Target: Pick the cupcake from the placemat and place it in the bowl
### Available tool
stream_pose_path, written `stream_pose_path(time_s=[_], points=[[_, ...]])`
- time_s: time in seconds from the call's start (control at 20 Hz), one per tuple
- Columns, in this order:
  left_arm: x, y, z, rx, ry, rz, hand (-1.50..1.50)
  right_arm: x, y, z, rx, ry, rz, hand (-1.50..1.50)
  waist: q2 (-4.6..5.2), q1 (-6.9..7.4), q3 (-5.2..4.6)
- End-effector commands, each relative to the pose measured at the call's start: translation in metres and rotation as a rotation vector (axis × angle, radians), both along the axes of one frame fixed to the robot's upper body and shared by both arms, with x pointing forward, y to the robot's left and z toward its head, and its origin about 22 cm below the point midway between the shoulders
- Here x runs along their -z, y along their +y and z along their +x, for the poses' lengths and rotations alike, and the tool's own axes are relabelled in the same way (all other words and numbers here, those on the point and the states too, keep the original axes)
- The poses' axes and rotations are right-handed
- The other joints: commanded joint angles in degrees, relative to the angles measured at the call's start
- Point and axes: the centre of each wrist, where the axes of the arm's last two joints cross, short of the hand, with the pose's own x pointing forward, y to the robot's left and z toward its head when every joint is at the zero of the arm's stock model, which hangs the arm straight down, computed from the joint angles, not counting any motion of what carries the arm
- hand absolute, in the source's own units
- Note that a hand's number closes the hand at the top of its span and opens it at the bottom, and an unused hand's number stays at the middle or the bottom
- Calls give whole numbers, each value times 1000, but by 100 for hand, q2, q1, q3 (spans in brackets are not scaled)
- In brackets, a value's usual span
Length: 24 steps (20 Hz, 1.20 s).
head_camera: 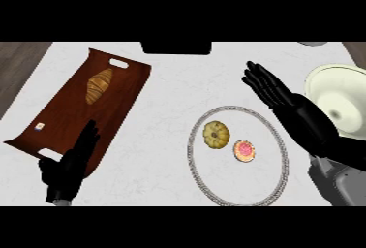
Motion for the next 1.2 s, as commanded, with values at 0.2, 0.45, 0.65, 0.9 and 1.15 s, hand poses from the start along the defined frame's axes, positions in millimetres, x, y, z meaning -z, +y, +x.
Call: stream_pose_path(time_s=[0.2,0.45,0.65,0.9,1.15], points=[[-49,-25,28,210,-218,40,0,31,-38,-14,520,84,26,150,145,-592,-49],[-58,-44,35,348,-229,1,0,86,-31,-34,814,194,-176,-150,195,-395,-56],[-46,-65,32,391,-218,-13,0,96,-1,-32,827,67,-294,-150,201,-205,-57],[-39,-67,35,413,-188,-10,0,54,-9,-12,753,63,-646,-150,189,-182,-76],[-63,-70,46,418,-218,-2,0,37,-21,-3,672,217,-1059,-150,170,-115,-85]])
